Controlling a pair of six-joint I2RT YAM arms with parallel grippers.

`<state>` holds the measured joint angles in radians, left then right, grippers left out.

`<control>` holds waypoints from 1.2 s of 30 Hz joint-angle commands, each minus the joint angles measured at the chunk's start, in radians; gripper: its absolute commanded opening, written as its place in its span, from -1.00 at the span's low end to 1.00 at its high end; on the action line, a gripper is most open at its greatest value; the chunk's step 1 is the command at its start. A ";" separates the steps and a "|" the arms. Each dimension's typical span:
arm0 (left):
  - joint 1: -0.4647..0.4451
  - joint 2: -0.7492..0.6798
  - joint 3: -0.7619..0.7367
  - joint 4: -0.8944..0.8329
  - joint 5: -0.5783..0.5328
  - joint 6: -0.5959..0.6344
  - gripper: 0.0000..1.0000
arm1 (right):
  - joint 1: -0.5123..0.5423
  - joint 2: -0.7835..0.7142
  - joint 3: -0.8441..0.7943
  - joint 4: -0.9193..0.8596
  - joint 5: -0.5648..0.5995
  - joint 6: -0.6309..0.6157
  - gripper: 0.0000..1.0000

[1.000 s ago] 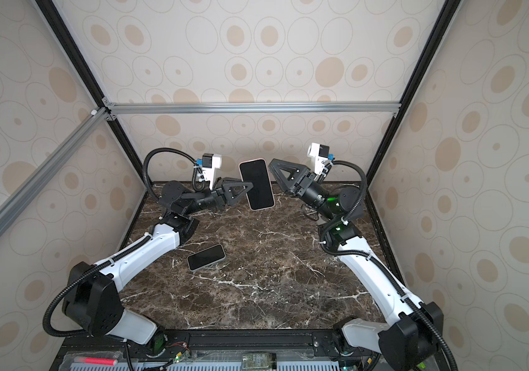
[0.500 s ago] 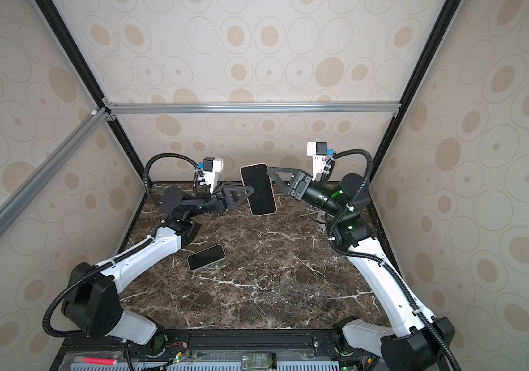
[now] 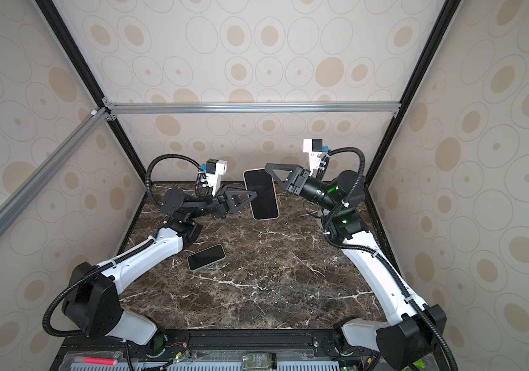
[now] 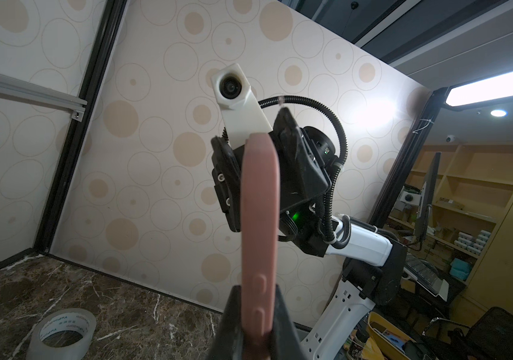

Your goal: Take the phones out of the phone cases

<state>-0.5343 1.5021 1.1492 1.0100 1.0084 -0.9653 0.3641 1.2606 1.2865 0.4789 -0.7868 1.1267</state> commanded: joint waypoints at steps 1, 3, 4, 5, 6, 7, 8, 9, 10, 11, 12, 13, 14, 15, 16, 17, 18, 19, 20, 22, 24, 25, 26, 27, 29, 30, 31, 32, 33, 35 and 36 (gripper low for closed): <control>-0.004 -0.037 0.027 0.079 0.005 -0.003 -1.00 | -0.003 -0.018 0.005 0.075 -0.014 0.047 -0.21; -0.004 -0.034 0.030 0.078 0.006 -0.001 -1.00 | -0.003 -0.013 -0.004 0.119 -0.012 0.085 -0.25; -0.004 -0.032 0.032 0.078 0.006 -0.001 -1.00 | -0.003 -0.010 -0.008 0.133 -0.014 0.102 -0.26; -0.004 -0.032 0.033 0.078 0.004 -0.001 -1.00 | -0.003 -0.006 -0.012 0.150 -0.018 0.117 -0.27; -0.004 -0.031 0.036 0.077 0.006 0.000 -1.00 | -0.003 -0.004 -0.016 0.162 -0.020 0.129 -0.27; -0.004 -0.031 0.039 0.074 0.006 0.004 -1.00 | -0.003 -0.003 -0.018 0.163 -0.022 0.133 -0.28; -0.004 -0.032 0.045 0.062 0.007 0.012 -1.00 | -0.003 -0.002 -0.021 0.156 -0.024 0.131 -0.28; -0.004 -0.034 0.050 0.050 0.007 0.022 -1.00 | -0.003 -0.004 -0.022 0.146 -0.024 0.128 -0.30; -0.004 -0.035 0.054 0.042 0.007 0.028 -1.00 | -0.003 -0.003 -0.024 0.140 -0.023 0.127 -0.32; -0.004 -0.037 0.057 0.034 0.007 0.034 -1.00 | -0.003 -0.004 -0.023 0.138 -0.022 0.127 -0.33; -0.004 -0.039 0.062 0.028 0.005 0.038 -1.00 | -0.003 -0.003 -0.025 0.138 -0.022 0.129 -0.34; -0.004 -0.039 0.063 0.022 0.006 0.042 -1.00 | -0.003 -0.003 -0.025 0.138 -0.022 0.130 -0.35; -0.004 -0.040 0.067 0.013 0.006 0.046 -1.00 | -0.003 -0.002 -0.027 0.138 -0.023 0.130 -0.35; -0.004 -0.042 0.067 0.009 0.006 0.052 -1.00 | -0.002 -0.002 -0.029 0.137 -0.024 0.128 -0.35; -0.004 -0.040 0.069 0.005 0.004 0.054 -1.00 | -0.004 -0.004 -0.032 0.136 -0.023 0.128 -0.35; -0.004 -0.042 0.070 0.003 0.004 0.056 -1.00 | -0.003 -0.003 -0.034 0.136 -0.024 0.127 -0.35; -0.003 -0.041 0.071 0.000 0.004 0.057 -1.00 | -0.003 -0.004 -0.036 0.135 -0.025 0.128 -0.36; -0.004 -0.040 0.074 0.001 0.004 0.057 -1.00 | -0.003 -0.004 -0.036 0.136 -0.026 0.124 -0.36; -0.006 -0.040 0.074 0.002 0.005 0.057 -1.00 | -0.003 -0.003 -0.038 0.133 -0.026 0.121 -0.35; -0.005 -0.039 0.078 0.002 0.006 0.056 -1.00 | -0.003 -0.004 -0.039 0.119 -0.025 0.110 -0.34; -0.005 -0.039 0.080 0.000 0.007 0.056 -1.00 | -0.003 -0.003 -0.041 0.112 -0.023 0.104 -0.34; -0.006 -0.038 0.081 0.001 0.006 0.056 -1.00 | -0.003 -0.004 -0.041 0.113 -0.025 0.105 -0.34; -0.005 -0.040 0.081 -0.003 0.007 0.058 -1.00 | -0.003 -0.003 -0.041 0.117 -0.025 0.107 -0.34; -0.006 -0.039 0.081 -0.005 0.007 0.059 -1.00 | -0.003 -0.001 -0.042 0.119 -0.026 0.110 -0.35; -0.005 -0.040 0.079 -0.006 0.006 0.059 -1.00 | -0.004 0.000 -0.039 0.126 -0.026 0.115 -0.36; -0.006 -0.040 0.078 -0.006 0.007 0.060 -1.00 | -0.003 0.002 -0.040 0.130 -0.026 0.121 -0.37; -0.006 -0.042 0.078 -0.006 0.007 0.062 -1.00 | -0.003 0.003 -0.041 0.139 -0.026 0.128 -0.38; -0.006 -0.042 0.078 -0.006 0.007 0.062 -1.00 | -0.003 0.006 -0.041 0.151 -0.026 0.140 -0.39; -0.006 -0.043 0.078 -0.008 0.007 0.064 -1.00 | -0.003 0.008 -0.044 0.164 -0.028 0.152 -0.41; -0.005 -0.043 0.084 -0.020 0.007 0.074 -1.00 | -0.003 0.012 -0.049 0.186 -0.033 0.173 -0.45; -0.006 -0.042 0.090 -0.027 0.008 0.080 -1.00 | -0.001 0.011 -0.053 0.187 -0.035 0.177 -0.47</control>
<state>-0.5350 1.4986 1.1713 0.9592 1.0206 -0.9115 0.3584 1.2686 1.2453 0.5919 -0.7891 1.2564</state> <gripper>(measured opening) 0.120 0.272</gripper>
